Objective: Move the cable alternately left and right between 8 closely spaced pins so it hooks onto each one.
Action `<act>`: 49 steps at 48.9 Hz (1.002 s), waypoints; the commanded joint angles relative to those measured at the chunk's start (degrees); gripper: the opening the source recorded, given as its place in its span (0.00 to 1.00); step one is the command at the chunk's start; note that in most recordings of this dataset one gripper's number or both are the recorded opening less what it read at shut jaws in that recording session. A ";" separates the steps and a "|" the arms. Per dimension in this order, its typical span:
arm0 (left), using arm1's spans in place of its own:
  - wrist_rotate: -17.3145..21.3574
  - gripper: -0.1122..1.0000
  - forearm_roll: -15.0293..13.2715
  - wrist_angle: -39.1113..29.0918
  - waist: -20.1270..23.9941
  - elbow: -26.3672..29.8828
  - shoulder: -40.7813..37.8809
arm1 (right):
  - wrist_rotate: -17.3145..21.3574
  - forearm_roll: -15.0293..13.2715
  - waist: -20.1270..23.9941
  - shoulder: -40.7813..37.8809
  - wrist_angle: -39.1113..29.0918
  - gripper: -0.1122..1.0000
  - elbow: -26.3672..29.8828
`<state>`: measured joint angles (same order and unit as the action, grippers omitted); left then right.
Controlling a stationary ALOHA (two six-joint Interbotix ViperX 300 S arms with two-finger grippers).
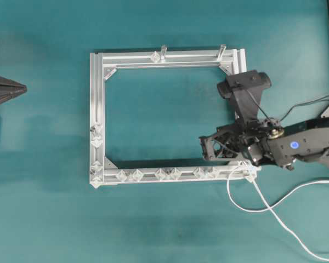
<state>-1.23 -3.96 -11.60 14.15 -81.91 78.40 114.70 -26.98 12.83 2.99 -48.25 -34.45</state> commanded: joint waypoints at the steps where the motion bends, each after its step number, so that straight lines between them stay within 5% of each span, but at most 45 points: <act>1: -0.53 0.10 0.18 0.44 -0.18 0.70 -0.53 | 0.00 -0.97 -0.97 1.14 0.79 0.23 1.41; 49: -0.53 0.10 0.18 0.44 -0.18 0.70 -0.44 | 0.18 -2.29 -1.93 -6.94 5.54 0.23 10.63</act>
<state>-1.32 -3.96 -11.60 14.15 -81.91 78.40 114.70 -29.18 10.46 -4.66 -42.89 -25.40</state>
